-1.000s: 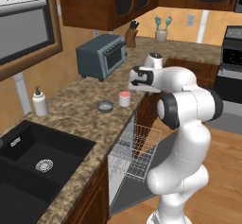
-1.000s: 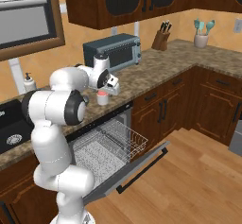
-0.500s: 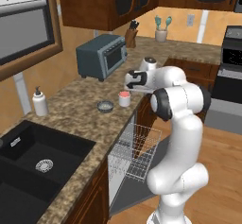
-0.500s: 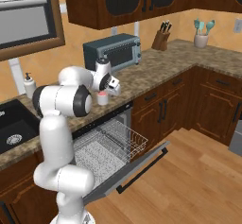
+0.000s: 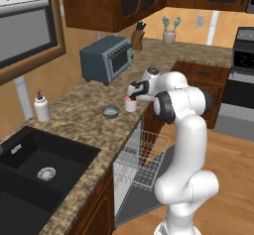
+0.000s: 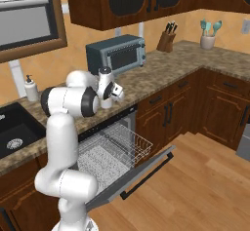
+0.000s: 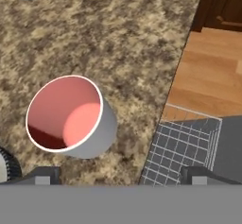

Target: Pick up the cup and bowl from the counter, place them in the dishwasher, and close the dishwasher door.

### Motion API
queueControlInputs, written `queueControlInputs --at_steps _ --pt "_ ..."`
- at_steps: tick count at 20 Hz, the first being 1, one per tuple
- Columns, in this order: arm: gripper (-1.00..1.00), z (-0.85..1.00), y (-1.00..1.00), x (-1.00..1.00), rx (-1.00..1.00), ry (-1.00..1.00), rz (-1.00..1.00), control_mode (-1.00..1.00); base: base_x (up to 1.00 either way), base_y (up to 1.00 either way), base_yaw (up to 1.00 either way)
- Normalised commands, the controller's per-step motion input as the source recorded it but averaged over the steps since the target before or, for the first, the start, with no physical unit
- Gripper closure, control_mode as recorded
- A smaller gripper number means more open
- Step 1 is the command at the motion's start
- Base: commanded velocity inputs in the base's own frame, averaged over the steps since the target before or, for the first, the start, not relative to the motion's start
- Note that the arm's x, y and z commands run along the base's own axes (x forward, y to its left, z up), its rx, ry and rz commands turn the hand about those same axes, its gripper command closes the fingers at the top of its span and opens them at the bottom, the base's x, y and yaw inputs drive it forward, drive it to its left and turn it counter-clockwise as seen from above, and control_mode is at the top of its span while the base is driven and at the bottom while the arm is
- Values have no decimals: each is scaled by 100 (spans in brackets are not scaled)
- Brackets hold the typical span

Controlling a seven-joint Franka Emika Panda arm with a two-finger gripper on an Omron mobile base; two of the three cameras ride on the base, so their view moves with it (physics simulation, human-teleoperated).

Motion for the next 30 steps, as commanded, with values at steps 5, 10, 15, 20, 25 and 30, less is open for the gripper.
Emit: queueControlInputs --at_steps 5,10,15,20,25,30 --pt "-100 -18 8 36 0 0 -2 -100 0 0 0" --pt "-100 -4 3 44 0 0 -2 -100 0 0 0" --pt "-100 -8 0 42 0 0 -2 -100 0 0 0" --pt "-100 -31 7 9 1 2 0 -100 0 0 0" --pt "100 -35 10 3 0 3 0 -100 0 0 0" --pt "100 -19 2 0 0 0 0 -100 0 0 0"
